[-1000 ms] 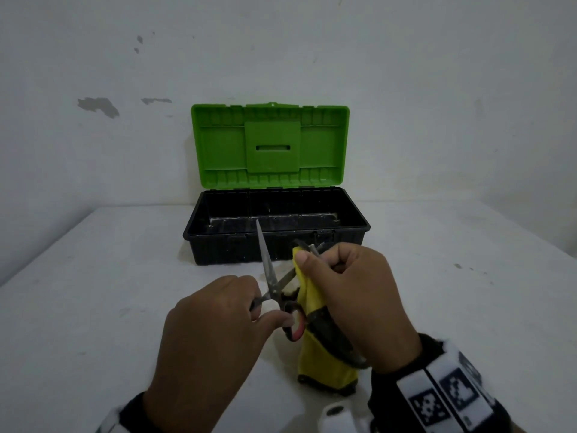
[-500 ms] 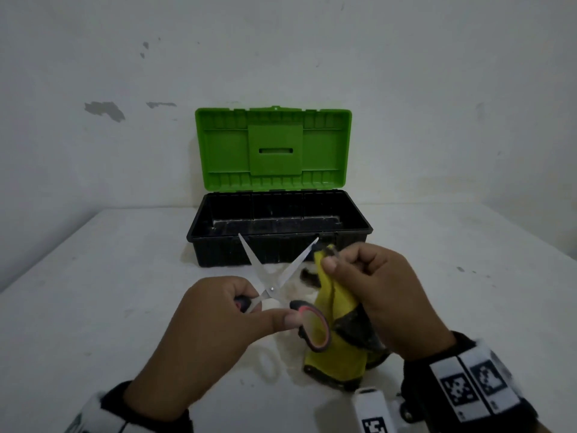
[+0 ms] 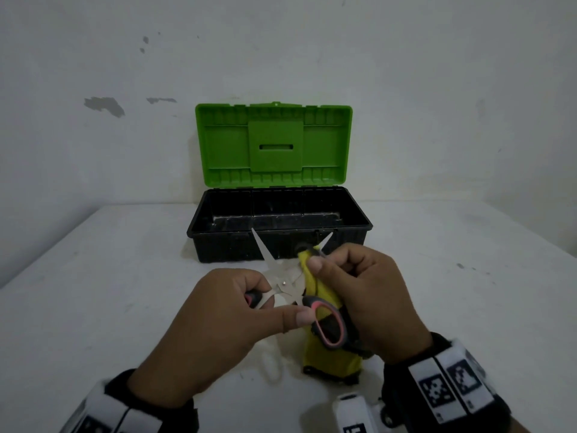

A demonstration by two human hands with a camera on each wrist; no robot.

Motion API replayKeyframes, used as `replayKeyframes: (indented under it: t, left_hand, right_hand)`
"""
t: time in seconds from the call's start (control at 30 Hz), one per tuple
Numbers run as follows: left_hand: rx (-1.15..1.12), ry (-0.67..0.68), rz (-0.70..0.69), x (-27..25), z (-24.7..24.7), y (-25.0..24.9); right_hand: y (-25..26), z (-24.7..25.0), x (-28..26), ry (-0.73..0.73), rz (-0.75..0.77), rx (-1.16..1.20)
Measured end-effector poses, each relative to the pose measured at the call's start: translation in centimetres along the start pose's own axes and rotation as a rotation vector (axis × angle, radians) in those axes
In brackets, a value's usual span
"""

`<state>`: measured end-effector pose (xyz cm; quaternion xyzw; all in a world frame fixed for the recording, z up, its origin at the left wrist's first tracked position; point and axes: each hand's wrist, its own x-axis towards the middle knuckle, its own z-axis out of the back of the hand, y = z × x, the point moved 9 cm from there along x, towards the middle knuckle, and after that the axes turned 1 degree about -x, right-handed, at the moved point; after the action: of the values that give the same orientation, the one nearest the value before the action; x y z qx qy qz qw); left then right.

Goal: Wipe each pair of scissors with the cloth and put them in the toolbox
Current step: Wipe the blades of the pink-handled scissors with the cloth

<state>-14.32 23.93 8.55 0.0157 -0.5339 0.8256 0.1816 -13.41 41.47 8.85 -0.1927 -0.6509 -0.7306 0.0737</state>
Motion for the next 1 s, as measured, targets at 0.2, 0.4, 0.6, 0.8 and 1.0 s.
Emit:
replayKeyframes:
  t: [0.2, 0.4, 0.6, 0.8, 1.0]
  left_hand:
    - [-0.054, 0.036, 0.032, 0.0, -0.3, 0.5]
    - [-0.012, 0.02, 0.011, 0.0, 0.0, 0.5]
    - [-0.004, 0.043, 0.004, -0.1, 0.0, 0.4]
    - [0.013, 0.033, 0.003, -0.2, 0.2, 0.6]
    - [0.083, 0.043, 0.008, -0.3, 0.1, 0.6]
  right_hand:
    - [0.2, -1.2, -0.5, 0.082, -0.004, -0.02]
    - [-0.5, 0.7, 0.2, -0.077, -0.006, -0.026]
    - [-0.3, 0.5, -0.1, -0.077, -0.004, 0.003]
    - [-0.8, -0.2, -0.3, -0.034, -0.042, 0.023]
    - [-1.5, 2.2, 0.7, -0.173, -0.075, 0.055]
